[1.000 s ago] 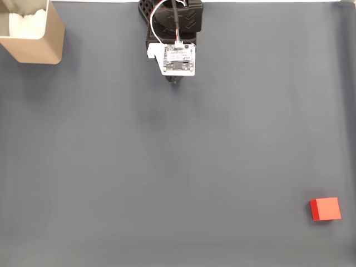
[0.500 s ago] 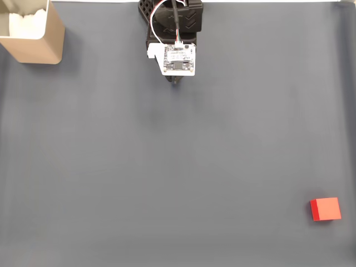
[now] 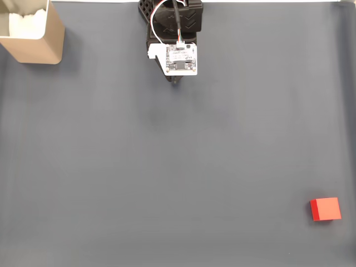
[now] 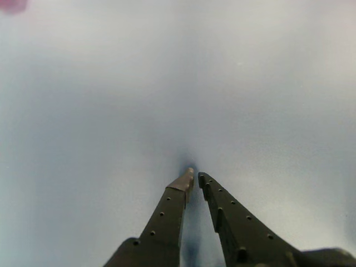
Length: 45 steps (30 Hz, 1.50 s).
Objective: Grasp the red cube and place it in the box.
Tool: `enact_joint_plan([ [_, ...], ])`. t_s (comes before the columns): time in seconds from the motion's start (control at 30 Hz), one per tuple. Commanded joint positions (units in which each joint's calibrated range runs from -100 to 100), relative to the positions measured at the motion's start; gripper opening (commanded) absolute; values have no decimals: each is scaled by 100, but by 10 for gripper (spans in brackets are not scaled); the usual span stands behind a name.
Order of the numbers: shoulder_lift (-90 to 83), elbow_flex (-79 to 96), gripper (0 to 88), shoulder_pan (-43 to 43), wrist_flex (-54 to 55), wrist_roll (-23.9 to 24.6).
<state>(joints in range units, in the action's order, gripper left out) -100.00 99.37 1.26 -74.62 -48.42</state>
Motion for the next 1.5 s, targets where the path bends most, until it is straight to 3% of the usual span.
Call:
enact_joint_plan([
  [0.0,0,45,0,-20,11,49],
  [0.5,910,-411,0,-48,2257,147],
  [1.0,3562,-3294,0,584,2798,254],
  [1.47,5988,-5721,0,1337,2798,49],
])
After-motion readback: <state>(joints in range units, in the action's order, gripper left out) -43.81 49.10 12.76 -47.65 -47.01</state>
